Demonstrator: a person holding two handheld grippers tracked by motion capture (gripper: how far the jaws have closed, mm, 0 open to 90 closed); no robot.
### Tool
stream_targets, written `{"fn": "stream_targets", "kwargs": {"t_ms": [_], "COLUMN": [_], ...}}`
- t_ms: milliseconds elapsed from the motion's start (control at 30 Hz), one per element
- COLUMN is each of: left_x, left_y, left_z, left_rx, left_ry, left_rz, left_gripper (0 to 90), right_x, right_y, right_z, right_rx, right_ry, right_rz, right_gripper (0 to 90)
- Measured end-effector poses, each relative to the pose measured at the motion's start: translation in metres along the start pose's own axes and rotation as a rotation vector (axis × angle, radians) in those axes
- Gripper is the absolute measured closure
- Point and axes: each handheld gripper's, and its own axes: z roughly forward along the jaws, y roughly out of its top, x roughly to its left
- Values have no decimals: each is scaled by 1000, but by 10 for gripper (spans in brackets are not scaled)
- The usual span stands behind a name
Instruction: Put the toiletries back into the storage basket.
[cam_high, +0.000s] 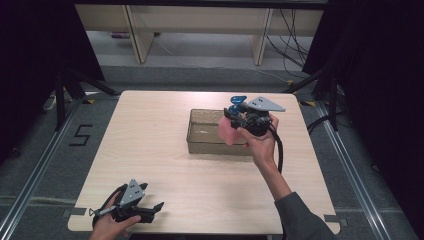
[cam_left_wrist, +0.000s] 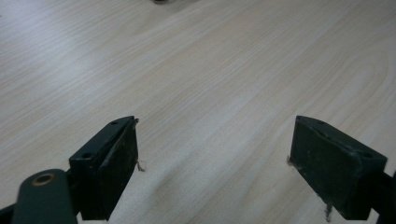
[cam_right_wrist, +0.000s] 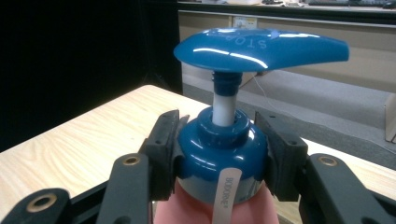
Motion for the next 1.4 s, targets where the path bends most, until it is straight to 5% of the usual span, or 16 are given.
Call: {"fn": "stream_targets", "kwargs": {"t_ms": [67, 133, 167, 467, 533, 633, 867, 933, 1067, 1400], "left_x": [1, 3, 1, 0, 3, 1, 2, 0, 3, 0], "left_y": [-1, 0, 0, -1, 0, -1, 0, 0, 0, -1], "left_z": [-1, -1, -1, 0, 0, -1, -1, 0, -1, 0], "left_rx": [14, 19, 9, 7, 13, 14, 16, -2, 18, 9], "left_ry": [-9, -1, -1, -8, 0, -9, 0, -2, 0, -9], "left_rz": [16, 40, 8, 5, 41, 15, 26, -3, 41, 5], "left_gripper": [150, 149, 150, 150, 149, 150, 150, 150, 150, 149], "right_x": [-3, -3, -4, -14, -16, -22, -33, -34, -39, -46], "right_y": [0, -2, -2, -6, -6, -8, -14, -16, -22, -32], "right_z": [4, 7, 9, 15, 16, 16, 16, 15, 15, 15], "right_rx": [-7, 5, 4, 5, 3, 8, 12, 17, 19, 29], "right_ry": [-15, -13, -14, -34, -42, -55, -89, -98, -104, -104], "right_rz": [-24, 25, 33, 28, 35, 31, 42, 49, 55, 55], "right_gripper": [532, 532, 532, 532, 532, 532, 532, 532, 532, 532]}}
